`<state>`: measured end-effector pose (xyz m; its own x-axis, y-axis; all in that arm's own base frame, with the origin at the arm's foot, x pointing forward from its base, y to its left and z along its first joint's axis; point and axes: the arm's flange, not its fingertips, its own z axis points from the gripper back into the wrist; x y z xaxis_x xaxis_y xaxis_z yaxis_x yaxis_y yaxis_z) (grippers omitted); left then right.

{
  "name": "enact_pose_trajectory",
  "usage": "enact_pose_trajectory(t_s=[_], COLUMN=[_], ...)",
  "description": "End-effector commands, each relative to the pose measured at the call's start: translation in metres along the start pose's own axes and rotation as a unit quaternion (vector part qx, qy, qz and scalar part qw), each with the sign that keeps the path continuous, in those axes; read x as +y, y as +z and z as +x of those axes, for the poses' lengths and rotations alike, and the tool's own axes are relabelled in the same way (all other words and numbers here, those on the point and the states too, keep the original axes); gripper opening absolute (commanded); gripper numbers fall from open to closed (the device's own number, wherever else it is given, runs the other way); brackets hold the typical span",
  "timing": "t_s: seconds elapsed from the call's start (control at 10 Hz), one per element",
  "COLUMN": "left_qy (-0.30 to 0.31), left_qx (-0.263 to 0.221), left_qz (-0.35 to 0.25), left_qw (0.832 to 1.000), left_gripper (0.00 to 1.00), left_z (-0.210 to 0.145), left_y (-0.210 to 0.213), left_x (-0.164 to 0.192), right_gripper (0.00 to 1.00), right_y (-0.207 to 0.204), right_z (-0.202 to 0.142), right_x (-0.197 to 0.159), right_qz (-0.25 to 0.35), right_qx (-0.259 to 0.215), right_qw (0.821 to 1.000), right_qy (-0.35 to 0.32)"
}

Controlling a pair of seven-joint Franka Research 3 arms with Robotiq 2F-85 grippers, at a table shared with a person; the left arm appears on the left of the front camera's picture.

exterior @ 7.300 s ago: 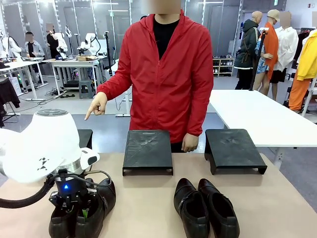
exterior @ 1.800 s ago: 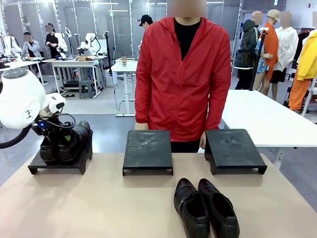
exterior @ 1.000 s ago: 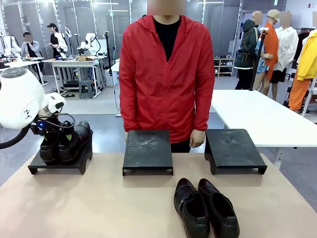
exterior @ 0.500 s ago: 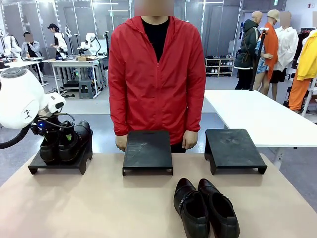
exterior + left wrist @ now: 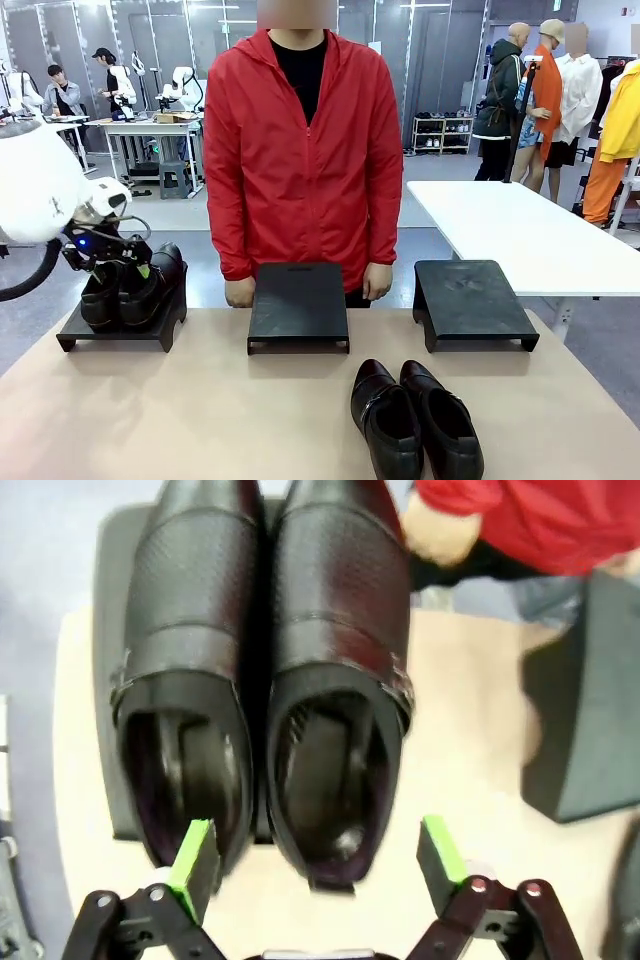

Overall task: Place the shoes on the stand as instructed by the person.
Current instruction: Pick up another pair of Shoes and place it on the Shoes Stand indicated by the person.

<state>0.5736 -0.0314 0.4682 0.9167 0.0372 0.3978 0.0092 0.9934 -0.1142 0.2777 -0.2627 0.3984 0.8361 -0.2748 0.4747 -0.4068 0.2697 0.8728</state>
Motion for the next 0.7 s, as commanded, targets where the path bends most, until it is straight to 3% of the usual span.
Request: enact_pose_trajectory(t_s=[0.0,0.1,0.2,0.4,0.6], left_qy=[0.015,0.014,0.017,0.016,0.042], left_qx=[0.064,0.074,0.099,0.091,0.058], left_qz=[-0.078,-0.100,-0.165,-0.262,-0.382], left_qw=[0.995,0.992,0.981,0.960,0.922], left_gripper=[1.00,1.00,1.00,1.00,1.00], left_z=[-0.036,-0.056,-0.081,-0.120,-0.170], left_y=[0.057,0.072,0.090,0.108,0.111], left_x=[0.040,0.052,0.067,0.099,0.147], right_gripper=[1.00,1.00,1.00,1.00,1.00], right_y=[0.000,0.000,0.000,0.000,0.000], right_z=[-0.001,-0.001,-0.001,-0.001,-0.001], right_x=[0.001,0.001,0.001,0.001,0.001], right_qz=[0.005,0.005,0.005,0.005,0.005], right_qx=[-0.001,-0.001,-0.001,-0.001,-0.001], right_qw=[1.000,1.000,1.000,1.000,1.000], right_qy=[0.004,0.004,0.004,0.004,0.004])
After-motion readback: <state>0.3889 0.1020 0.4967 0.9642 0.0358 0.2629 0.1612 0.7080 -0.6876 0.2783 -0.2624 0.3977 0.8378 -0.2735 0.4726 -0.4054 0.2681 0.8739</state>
